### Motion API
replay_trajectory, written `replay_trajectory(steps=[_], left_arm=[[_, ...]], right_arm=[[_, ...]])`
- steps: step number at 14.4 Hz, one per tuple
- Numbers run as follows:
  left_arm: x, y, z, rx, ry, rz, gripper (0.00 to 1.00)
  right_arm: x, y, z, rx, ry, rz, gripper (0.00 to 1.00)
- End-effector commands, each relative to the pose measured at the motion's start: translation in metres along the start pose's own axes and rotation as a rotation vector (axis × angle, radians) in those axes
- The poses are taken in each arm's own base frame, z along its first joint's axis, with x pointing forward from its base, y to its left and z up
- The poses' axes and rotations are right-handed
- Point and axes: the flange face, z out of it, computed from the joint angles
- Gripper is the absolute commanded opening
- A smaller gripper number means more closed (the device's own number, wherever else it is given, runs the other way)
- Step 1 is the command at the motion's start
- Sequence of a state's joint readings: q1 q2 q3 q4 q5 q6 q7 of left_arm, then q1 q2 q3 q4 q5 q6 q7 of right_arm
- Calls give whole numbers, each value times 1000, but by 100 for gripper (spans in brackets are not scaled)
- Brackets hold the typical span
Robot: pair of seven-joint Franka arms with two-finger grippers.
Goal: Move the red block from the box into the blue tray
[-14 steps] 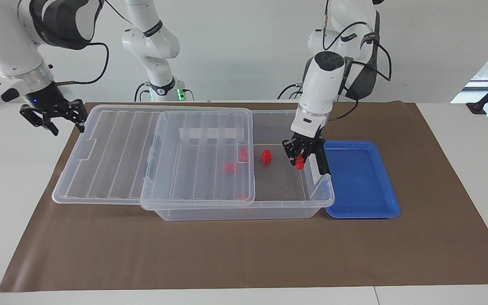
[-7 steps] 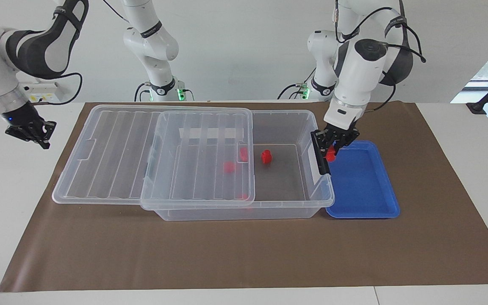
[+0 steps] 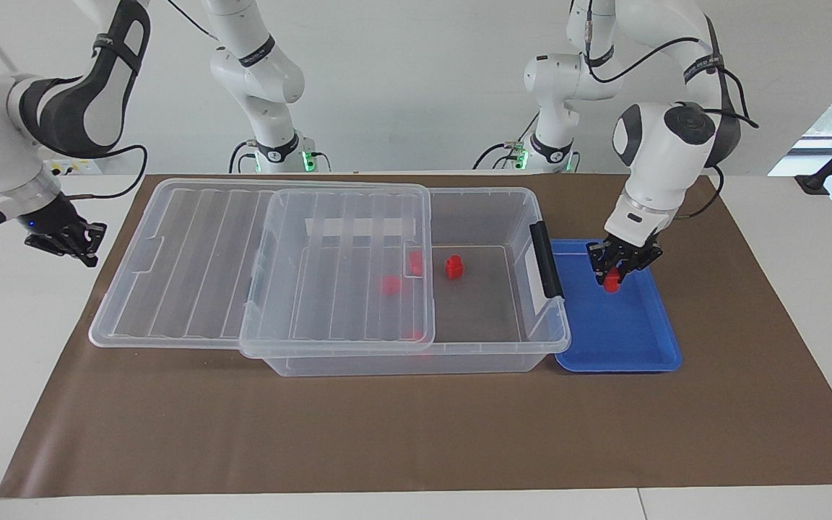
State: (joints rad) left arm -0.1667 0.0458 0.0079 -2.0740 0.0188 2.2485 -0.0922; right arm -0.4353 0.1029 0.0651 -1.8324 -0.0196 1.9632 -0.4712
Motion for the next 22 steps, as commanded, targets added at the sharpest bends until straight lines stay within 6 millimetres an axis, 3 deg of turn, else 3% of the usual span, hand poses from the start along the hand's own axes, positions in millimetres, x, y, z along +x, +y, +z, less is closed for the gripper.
replay_trajectory(steps=[1, 6, 9, 10, 11, 12, 15, 19, 22], left_arm=[[0, -21, 44, 7, 24, 16, 0], [5, -40, 93, 11, 18, 7, 0], [4, -37, 102, 10, 7, 12, 0], [4, -35, 102, 9, 6, 16, 8], [4, -35, 102, 10, 6, 16, 63], [4, -31, 101, 8, 3, 22, 100], [5, -25, 91, 8, -14, 26, 100], [20, -10, 39, 9, -47, 50, 100], [16, 5, -18, 9, -56, 68, 100]], right_arm=[[-4, -9, -1, 14, -2, 17, 0], [19, -60, -3, 37, 6, 23, 0], [27, -86, -3, 42, -6, 46, 0], [28, -92, -3, 42, -8, 49, 0], [32, -104, -3, 43, -8, 49, 0], [36, -116, -3, 43, -9, 60, 0], [42, -143, -4, 43, -10, 95, 0], [51, -186, -5, 44, -13, 127, 0], [54, -207, -6, 44, -8, 152, 0]])
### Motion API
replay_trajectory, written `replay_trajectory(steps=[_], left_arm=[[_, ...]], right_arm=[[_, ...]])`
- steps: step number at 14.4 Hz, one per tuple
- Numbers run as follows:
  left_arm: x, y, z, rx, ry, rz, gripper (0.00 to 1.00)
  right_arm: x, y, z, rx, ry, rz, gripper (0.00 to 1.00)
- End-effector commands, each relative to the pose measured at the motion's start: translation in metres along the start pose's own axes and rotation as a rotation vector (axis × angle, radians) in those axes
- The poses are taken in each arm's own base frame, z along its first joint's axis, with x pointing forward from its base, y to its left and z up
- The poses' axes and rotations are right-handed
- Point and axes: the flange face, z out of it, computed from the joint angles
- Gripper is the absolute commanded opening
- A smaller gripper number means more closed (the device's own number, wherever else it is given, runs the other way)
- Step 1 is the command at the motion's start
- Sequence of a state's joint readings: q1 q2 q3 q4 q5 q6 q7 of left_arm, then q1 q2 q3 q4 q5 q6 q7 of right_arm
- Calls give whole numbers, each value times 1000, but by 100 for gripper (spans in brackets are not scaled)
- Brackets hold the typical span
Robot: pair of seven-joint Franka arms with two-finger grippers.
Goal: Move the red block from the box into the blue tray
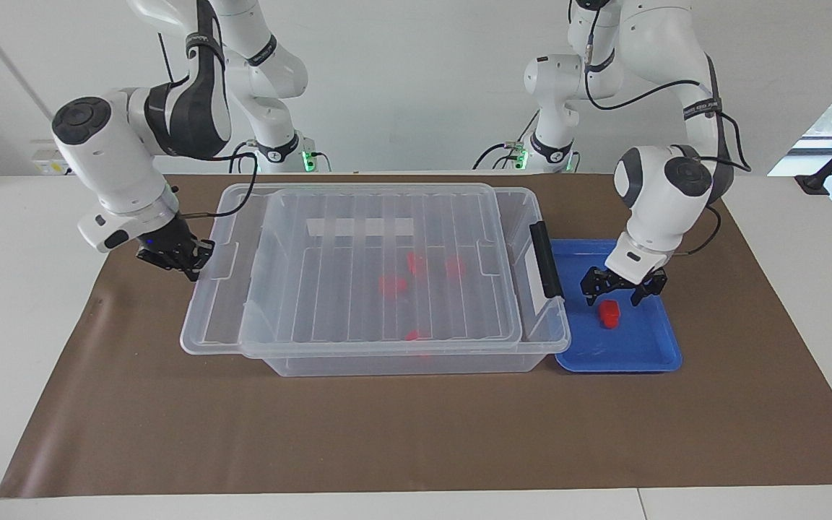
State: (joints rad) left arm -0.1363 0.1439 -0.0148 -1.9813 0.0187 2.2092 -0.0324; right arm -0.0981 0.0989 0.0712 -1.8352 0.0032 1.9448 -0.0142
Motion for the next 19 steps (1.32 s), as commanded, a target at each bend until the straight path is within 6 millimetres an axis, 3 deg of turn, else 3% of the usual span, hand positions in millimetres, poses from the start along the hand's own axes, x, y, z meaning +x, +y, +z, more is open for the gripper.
replay_trajectory(steps=[1, 4, 8, 10, 16, 19], left_arm=[[-14, 8, -59, 9, -14, 16, 100], [-21, 7, -113, 10, 7, 17, 100], [-11, -1, -175, 11, -27, 12, 100], [-6, -6, -187, -6, -31, -4, 100], [-8, -49, -207, -24, -45, -10, 100], [-10, -52, -207, -22, -65, -12, 100]], right_arm=[[-7, -25, -3, 13, 4, 36, 0], [-8, -47, -3, 14, 4, 66, 0], [-9, -60, -4, 14, 3, 77, 0], [-9, -59, -3, 14, 0, 79, 0], [-9, -61, -4, 14, -1, 80, 0], [-4, -59, -14, 12, -5, 81, 0]])
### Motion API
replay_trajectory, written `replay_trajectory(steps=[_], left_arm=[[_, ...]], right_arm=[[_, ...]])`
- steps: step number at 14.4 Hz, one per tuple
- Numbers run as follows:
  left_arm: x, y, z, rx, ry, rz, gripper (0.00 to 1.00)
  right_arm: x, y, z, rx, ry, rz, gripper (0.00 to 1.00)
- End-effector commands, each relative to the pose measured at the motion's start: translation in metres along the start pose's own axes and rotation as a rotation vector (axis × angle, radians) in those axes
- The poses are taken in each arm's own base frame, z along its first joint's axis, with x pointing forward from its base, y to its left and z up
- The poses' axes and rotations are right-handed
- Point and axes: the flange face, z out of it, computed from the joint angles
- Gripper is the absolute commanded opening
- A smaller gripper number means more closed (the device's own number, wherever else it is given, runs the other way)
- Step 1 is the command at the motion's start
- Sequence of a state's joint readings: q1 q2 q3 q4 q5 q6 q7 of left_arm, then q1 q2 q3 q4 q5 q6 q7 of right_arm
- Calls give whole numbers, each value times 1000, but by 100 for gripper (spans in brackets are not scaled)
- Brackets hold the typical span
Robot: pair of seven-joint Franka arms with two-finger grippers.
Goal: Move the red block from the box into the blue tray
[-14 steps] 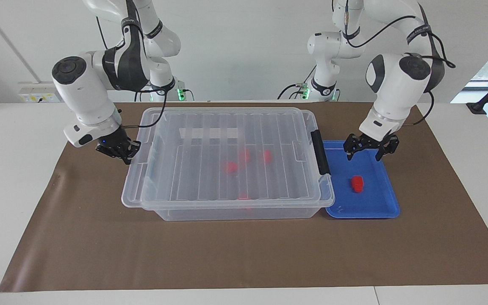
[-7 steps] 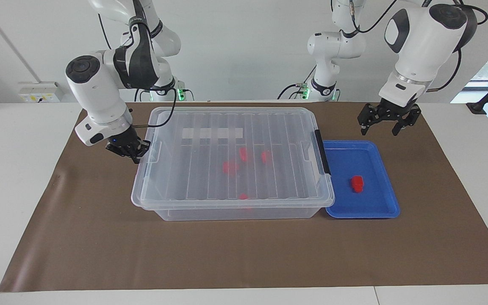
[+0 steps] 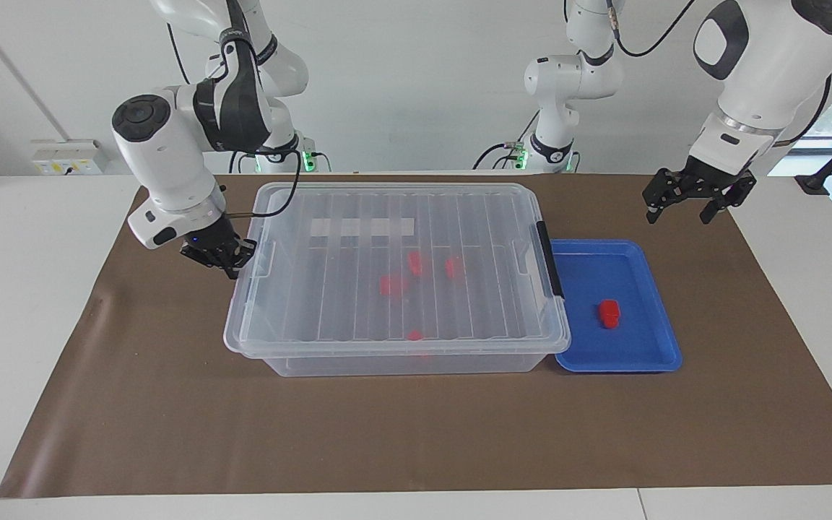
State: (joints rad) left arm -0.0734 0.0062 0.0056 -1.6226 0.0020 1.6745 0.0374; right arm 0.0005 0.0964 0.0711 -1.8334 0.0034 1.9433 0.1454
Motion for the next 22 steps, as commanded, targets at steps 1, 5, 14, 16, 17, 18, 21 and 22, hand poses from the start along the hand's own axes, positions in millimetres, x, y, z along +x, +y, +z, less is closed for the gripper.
replay_trajectory(steps=[1, 5, 14, 16, 17, 18, 21, 22], left_arm=[[0, -2, -2, -16, -42, 14, 100], [-1, -3, -11, -16, -37, 15, 100], [-4, -7, -9, -23, -60, 28, 100], [-8, -5, -7, -24, -63, 30, 100], [-9, -4, -3, -23, -66, 32, 100], [-11, -4, -4, -22, -64, 30, 100], [-18, -1, -2, -22, -77, 30, 100], [-21, -1, -1, -22, -77, 30, 100]], right_arm=[[1, 3, -29, 11, -13, 23, 0], [-2, 12, -105, 6, -53, 36, 0], [-25, 64, -145, -1, -51, 78, 100], [-26, 66, -146, -12, -65, 42, 100], [-27, 69, -146, -11, -66, 23, 100], [-26, 73, -145, -9, -66, 20, 100], [-25, 63, -146, -7, -55, 12, 100], [-25, 63, -146, -7, -55, 12, 100]])
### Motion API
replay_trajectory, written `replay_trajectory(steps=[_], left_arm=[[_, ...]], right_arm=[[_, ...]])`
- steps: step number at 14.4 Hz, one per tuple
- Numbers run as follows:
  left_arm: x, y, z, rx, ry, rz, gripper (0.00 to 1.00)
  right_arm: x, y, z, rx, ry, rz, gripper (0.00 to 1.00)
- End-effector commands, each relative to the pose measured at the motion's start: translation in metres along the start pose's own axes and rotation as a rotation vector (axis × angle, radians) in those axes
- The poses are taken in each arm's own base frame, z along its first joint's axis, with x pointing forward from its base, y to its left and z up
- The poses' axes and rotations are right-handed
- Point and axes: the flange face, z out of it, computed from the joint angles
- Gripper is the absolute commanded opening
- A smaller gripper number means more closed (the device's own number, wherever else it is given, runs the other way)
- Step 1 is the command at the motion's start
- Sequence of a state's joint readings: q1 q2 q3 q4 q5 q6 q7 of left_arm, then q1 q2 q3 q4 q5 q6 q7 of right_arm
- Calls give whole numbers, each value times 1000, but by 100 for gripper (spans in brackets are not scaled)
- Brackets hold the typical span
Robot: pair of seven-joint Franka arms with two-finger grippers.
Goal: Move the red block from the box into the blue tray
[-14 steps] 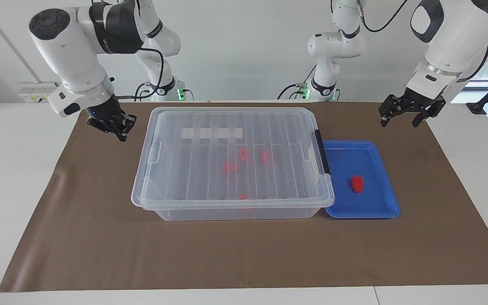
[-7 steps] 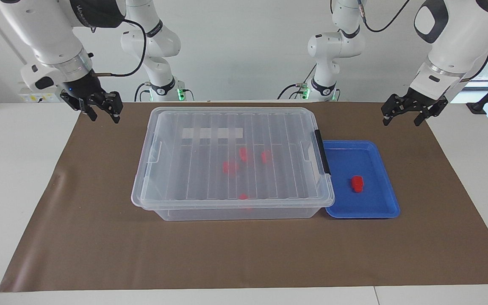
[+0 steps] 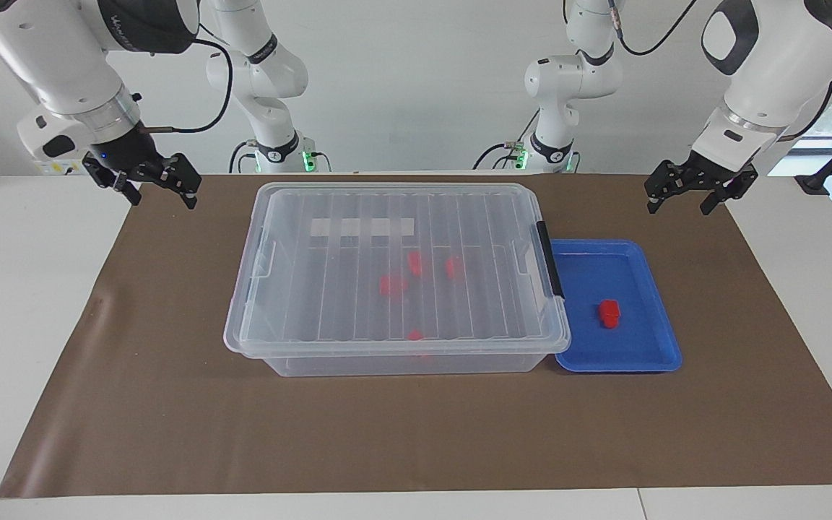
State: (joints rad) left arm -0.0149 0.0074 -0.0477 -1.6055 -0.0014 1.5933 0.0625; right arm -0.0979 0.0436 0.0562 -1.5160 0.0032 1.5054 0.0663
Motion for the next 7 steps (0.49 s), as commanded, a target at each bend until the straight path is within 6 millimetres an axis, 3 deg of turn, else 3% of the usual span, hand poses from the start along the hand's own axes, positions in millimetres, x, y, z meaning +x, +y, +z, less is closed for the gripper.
replay_trajectory(steps=[1, 7], left_arm=[[-15, 2, 1, -14, -10, 14, 100], [-8, 7, 0, -10, 46, 23, 100]], right_arm=[[-4, -2, 0, 4, 11, -24, 100], [-4, -4, -1, 9, 14, -30, 100]])
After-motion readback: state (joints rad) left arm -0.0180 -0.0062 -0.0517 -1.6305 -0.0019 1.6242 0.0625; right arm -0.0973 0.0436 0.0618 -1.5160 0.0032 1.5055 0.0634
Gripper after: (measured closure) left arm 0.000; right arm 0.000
